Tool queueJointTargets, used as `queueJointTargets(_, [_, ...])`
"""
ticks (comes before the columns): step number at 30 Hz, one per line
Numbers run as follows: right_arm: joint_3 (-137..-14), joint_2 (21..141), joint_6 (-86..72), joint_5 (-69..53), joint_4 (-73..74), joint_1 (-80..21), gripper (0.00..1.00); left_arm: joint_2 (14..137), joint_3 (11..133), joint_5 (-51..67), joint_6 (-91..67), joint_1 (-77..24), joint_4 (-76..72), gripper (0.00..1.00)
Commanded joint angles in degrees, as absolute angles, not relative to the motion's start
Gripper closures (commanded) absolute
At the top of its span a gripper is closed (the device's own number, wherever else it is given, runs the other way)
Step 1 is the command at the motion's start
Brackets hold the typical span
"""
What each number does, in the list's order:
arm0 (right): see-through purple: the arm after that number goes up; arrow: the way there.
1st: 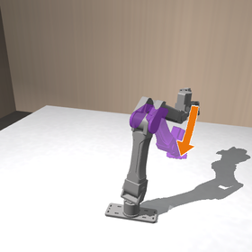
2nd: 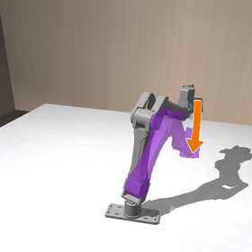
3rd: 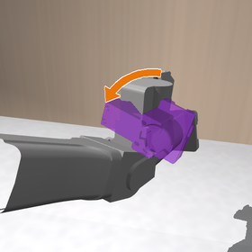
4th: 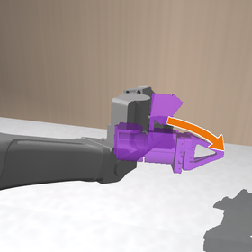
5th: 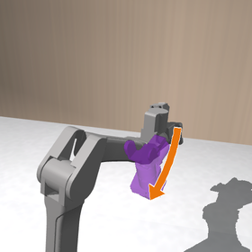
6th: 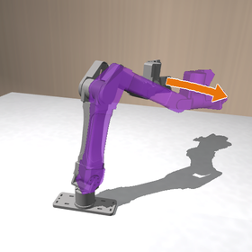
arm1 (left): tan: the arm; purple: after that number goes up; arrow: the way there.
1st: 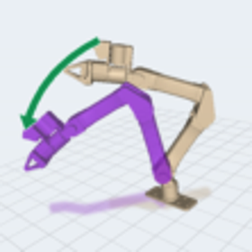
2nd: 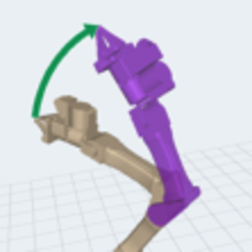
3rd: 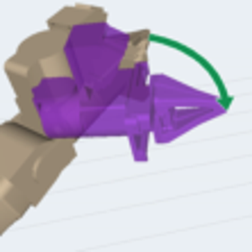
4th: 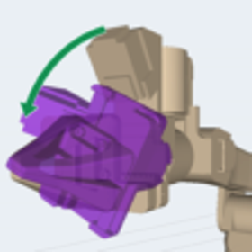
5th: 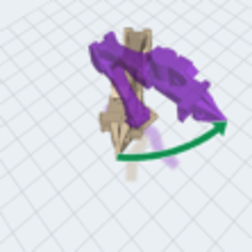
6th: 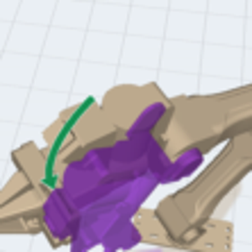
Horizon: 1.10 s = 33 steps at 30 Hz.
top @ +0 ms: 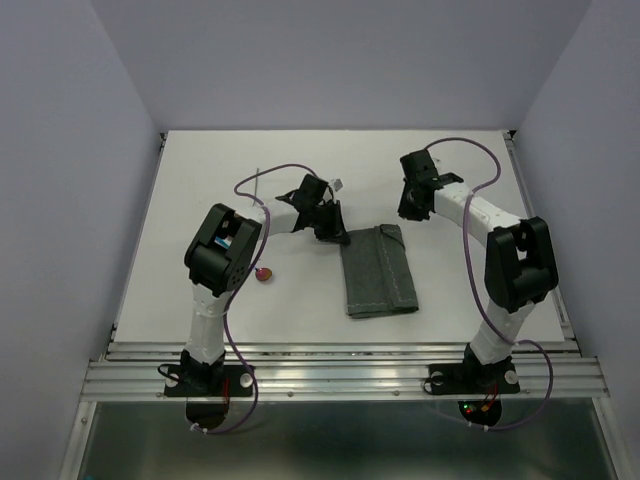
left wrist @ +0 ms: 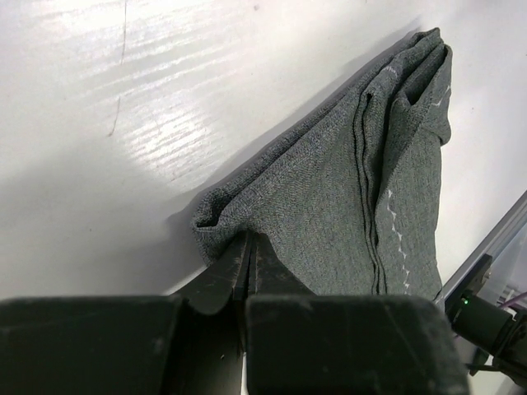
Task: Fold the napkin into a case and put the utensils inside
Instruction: Smooth out the 2/3-rectangle-folded napkin at the center of the board, then fold the lower triangle-folded napkin at the center of the board.
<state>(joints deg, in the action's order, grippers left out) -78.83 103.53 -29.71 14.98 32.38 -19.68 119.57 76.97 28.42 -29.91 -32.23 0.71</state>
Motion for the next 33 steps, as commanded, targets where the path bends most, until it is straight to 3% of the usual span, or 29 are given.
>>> queueJointTargets(1, [-76.2, 103.3, -30.8, 9.2, 28.7, -18.0, 0.86, 115.7, 79.3, 27.2, -27.9, -33.0, 6.2, 0.98])
queueJointTargets(9, [-74.8, 106.5, -30.8, 3.7, 25.8, -18.0, 0.96, 115.8, 83.7, 27.1, -27.5, -34.0, 8.4, 0.95])
queueJointTargets(33, [-73.0, 110.4, -32.2, -2.5, 22.2, -18.0, 0.96, 127.7, 99.5, 30.2, -32.0, -38.4, 8.0, 0.96])
